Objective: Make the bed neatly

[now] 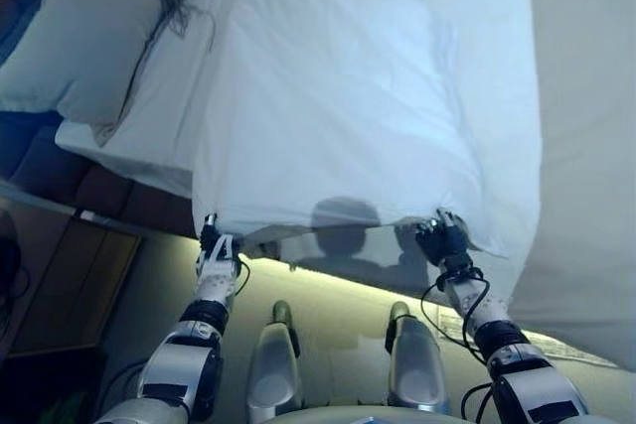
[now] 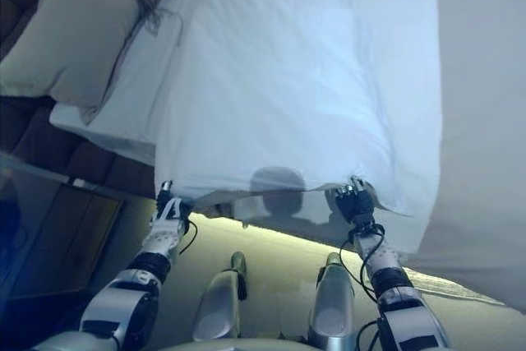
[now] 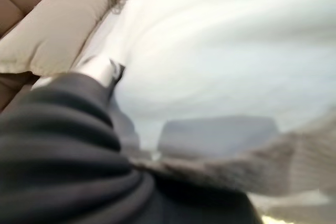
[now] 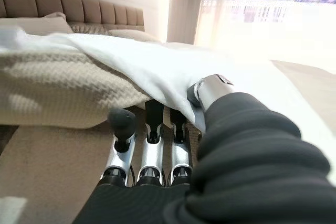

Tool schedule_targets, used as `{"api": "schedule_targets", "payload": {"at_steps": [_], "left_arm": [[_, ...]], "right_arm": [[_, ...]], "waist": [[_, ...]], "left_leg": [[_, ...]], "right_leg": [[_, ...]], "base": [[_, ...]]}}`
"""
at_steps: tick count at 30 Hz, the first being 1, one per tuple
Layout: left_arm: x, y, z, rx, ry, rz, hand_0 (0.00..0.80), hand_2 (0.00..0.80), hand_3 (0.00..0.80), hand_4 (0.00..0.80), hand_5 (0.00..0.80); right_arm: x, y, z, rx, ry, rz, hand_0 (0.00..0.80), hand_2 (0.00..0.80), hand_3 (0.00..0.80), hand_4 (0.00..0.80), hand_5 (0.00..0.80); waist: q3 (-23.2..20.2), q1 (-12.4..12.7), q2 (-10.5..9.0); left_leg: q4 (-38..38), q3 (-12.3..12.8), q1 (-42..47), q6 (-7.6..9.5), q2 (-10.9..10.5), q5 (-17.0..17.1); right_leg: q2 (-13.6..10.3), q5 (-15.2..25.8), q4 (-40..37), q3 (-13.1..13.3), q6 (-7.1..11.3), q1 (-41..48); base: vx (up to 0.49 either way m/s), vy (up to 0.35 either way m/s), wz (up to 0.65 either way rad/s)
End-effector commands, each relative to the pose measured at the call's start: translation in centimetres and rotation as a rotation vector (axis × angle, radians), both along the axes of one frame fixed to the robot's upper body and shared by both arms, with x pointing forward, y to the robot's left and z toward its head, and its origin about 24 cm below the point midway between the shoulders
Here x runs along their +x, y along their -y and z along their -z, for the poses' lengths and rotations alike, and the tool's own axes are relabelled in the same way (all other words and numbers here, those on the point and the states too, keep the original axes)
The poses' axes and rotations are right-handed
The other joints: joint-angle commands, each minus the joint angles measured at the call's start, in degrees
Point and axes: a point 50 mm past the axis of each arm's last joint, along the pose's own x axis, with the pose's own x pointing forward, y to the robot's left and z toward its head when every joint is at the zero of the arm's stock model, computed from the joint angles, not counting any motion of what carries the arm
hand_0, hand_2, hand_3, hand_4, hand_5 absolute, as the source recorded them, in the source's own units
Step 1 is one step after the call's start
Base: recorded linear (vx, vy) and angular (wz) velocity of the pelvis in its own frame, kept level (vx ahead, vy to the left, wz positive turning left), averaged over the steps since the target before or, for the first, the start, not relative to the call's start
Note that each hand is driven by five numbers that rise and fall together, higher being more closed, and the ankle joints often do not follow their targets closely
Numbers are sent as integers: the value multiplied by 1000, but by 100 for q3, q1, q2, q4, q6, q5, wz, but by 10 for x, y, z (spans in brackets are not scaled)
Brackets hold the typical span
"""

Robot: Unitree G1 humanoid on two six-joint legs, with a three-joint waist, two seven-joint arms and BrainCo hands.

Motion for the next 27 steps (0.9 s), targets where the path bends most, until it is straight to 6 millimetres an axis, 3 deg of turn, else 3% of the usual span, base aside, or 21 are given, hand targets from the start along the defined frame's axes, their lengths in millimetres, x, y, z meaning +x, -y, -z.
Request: {"api": "schedule_targets", "payload": {"at_steps": [1, 4, 6, 7, 9, 11, 12, 13, 14, 17, 18, 19, 20, 23, 26, 27], "left_arm": [[-26, -15, 17, 4, 8, -59, 800, 800, 800, 800, 800], [-44, 4, 35, -47, -53, -43, 800, 800, 800, 800, 800], [-54, 13, 44, -68, -102, -21, 800, 800, 800, 800, 800], [-55, 14, 46, -71, -111, -16, 800, 800, 800, 800, 800], [-58, 16, 49, -60, -161, 14, 800, 800, 800, 800, 800], [-55, 14, 46, -47, -172, 38, 800, 800, 800, 800, 800], [-50, 8, 39, 0, -171, 45, 800, 800, 800, 800, 800], [-50, 7, 37, 19, -174, 49, 800, 800, 800, 800, 800], [-44, -3, 27, 57, -168, 34, 800, 800, 800, 800, 800], [-40, -16, 18, 84, -156, 1, 800, 800, 800, 800, 800], [-37, -20, 15, 113, -152, 4, 800, 800, 800, 800, 800], [-37, -20, 14, 116, -151, 4, 800, 800, 800, 800, 800], [-34, -16, 11, 138, -144, 20, 800, 800, 800, 800, 800], [-24, -6, 6, 135, -106, 63, 800, 800, 800, 800, 800], [-19, -5, 3, 124, -79, 77, 800, 800, 800, 800, 800], [-21, -5, 4, 127, -77, 86, 800, 800, 800, 800, 800]], "right_arm": [[-3, 7, -7, -17, 31, -6, 800, 800, 800, 800, 800], [-7, 22, -6, -67, -14, 28, 800, 800, 800, 800, 800], [-15, 33, -1, -95, -48, 56, 800, 800, 800, 800, 800], [-17, 34, 0, -97, -55, 64, 800, 800, 800, 800, 800], [-28, 42, 10, -83, -98, 107, 800, 800, 800, 800, 800], [-36, 40, 17, -52, -115, 137, 800, 800, 800, 800, 800], [-38, 32, 23, -18, -120, 134, 800, 800, 800, 800, 800], [-39, 29, 24, -7, -121, 131, 800, 800, 800, 800, 800], [-40, 14, 27, 49, -122, 115, 800, 800, 800, 800, 800], [-56, -5, 41, 126, -131, 89, 800, 800, 800, 800, 800], [-66, -14, 49, 154, -140, 74, 800, 800, 800, 800, 800], [-67, -15, 49, 156, -140, 74, 800, 800, 800, 800, 800], [-72, -21, 51, 188, -135, 74, 800, 800, 800, 800, 800], [-64, -23, 48, 169, -122, 78, 800, 800, 800, 800, 800], [-44, -29, 35, 118, -104, 60, 800, 800, 800, 800, 800], [-45, -27, 35, 103, -106, 56, 800, 800, 800, 800, 800]], "waist": [[-372, -180, 199], [-602, -201, 491], [-766, -196, 607], [-791, -192, 599], [-965, -126, 502], [-1062, -26, 384], [-1084, 90, 302], [-1093, 128, 267], [-1082, 231, 202], [-1126, 345, 15], [-1140, 351, -107], [-1159, 350, -104], [-1111, 350, -237], [-994, 404, -236], [-902, 490, -240], [-888, 464, -259]], "left_leg": [[-1086, -394, 648, 2, 621, 801], [-1625, -375, 1108, -94, 575, 813], [-1668, -240, 1251, -122, 309, 538], [-1641, -200, 1271, -111, 234, 465], [-1311, -149, 1248, 4, -278, -165], [-1092, -119, 1180, 107, -593, -399], [-1159, -3, 1221, 235, -701, -474], [-1181, 39, 1236, 267, -726, -487], [-1230, 68, 1202, 430, -861, -497], [-1243, 265, 1027, 665, -994, -451], [-1275, 315, 975, 737, -1053, -390], [-1287, 308, 944, 735, -1040, -356], [-1200, 297, 867, 711, -1113, -328], [-1235, 58, 628, 607, -1152, -63], [-1101, -181, 483, 521, -1107, 69], [-804, -191, 385, 467, -949, 123]], "right_leg": [[-86, 292, -409, 614, 391, 404], [-572, 176, -278, 867, 653, 511], [-1068, 256, -378, 1010, 959, 697], [-1167, 286, -430, 1034, 1022, 750], [-1717, 888, -1003, 1123, 1345, 1035], [-2051, 1665, -1604, 985, 1356, 1186], [-2173, 2037, -1609, 674, 1356, 1148], [-2194, 2098, -1598, 632, 1356, 1125], [-2022, 1951, -1303, 553, 1354, 950], [-1377, 1335, -560, 299, 1196, 723], [-859, 1081, -442, 175, 1082, 700], [-790, 1113, -496, 153, 1057, 692], [-286, 875, -779, 19, 831, 820], [117, 914, -1401, 52, 585, 1100], [232, 976, -1744, 98, 510, 1296], [229, 956, -1739, 134, 454, 1322]], "base": [[239, 697, -17], [216, 763, -19], [188, 651, 1], [187, 579, 18], [152, 437, 25], [-23, 245, -20], [-97, 196, -36], [-186, 230, -34], [-206, 172, -46], [-251, 67, -45], [-158, -43, -18], [-150, -154, -5], [-119, -173, -6], [-116, -144, 54], [-75, 5, 21], [20, 37, -8]]}}
